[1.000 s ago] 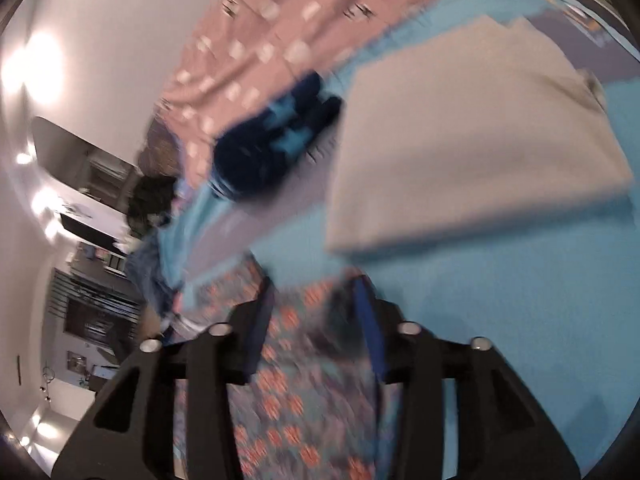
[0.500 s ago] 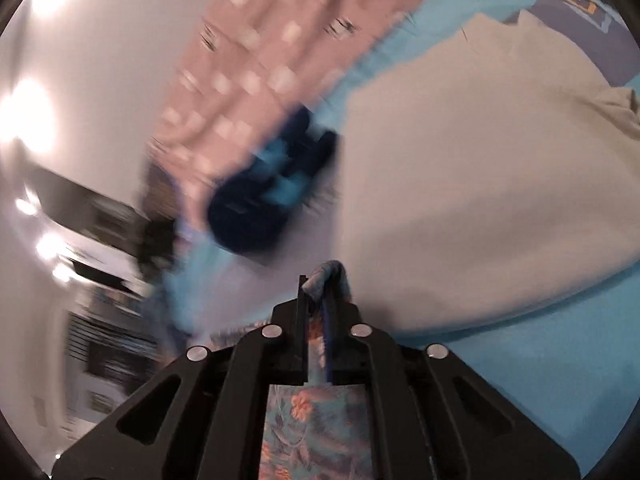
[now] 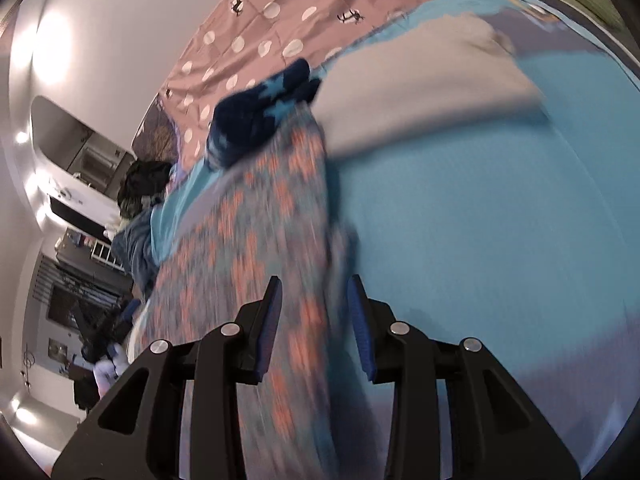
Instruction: Fold small clothes
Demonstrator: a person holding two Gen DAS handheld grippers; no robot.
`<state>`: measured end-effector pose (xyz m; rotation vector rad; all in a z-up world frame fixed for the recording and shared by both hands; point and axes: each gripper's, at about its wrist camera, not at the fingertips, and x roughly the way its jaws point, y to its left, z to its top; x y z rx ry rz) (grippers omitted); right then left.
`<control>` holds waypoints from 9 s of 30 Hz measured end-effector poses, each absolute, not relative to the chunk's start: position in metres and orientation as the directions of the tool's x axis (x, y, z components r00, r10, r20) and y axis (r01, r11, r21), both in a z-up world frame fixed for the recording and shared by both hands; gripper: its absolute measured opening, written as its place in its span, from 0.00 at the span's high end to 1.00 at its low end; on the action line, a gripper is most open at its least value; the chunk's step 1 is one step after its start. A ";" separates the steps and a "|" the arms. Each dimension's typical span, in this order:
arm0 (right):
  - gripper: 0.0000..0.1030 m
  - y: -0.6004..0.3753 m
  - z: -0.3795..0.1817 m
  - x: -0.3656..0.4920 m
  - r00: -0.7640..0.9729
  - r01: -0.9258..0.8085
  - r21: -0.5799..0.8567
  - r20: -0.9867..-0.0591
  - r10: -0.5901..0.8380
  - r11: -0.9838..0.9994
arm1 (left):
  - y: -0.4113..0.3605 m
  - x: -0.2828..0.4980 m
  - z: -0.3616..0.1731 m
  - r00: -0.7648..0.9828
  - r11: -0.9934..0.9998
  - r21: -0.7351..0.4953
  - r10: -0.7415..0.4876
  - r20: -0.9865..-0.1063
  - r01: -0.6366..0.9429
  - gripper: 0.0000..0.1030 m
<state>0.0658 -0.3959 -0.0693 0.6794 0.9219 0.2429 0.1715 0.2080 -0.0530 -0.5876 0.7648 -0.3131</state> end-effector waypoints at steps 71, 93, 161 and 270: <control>0.72 -0.383 -0.076 -0.060 0.589 -0.028 0.596 -0.639 0.495 0.803 | 0.194 0.004 -0.070 0.593 0.806 -0.592 -0.479 -0.647 0.005 0.52; 0.94 -0.376 -0.063 -0.020 0.769 0.143 0.830 -0.436 0.468 0.539 | 0.183 0.028 -0.079 0.646 0.488 -0.873 -0.665 -0.375 -0.004 0.97; 0.55 -0.459 -0.089 -0.176 0.763 0.196 0.710 -0.544 0.350 0.676 | -0.185 0.034 -0.033 0.190 0.619 -0.371 -0.652 -0.734 0.692 0.94; 0.70 -0.286 -0.020 -0.090 0.702 -0.049 0.367 -0.649 0.294 0.929 | 0.133 -0.029 -0.014 0.667 0.843 -0.480 -0.505 -0.548 0.244 0.66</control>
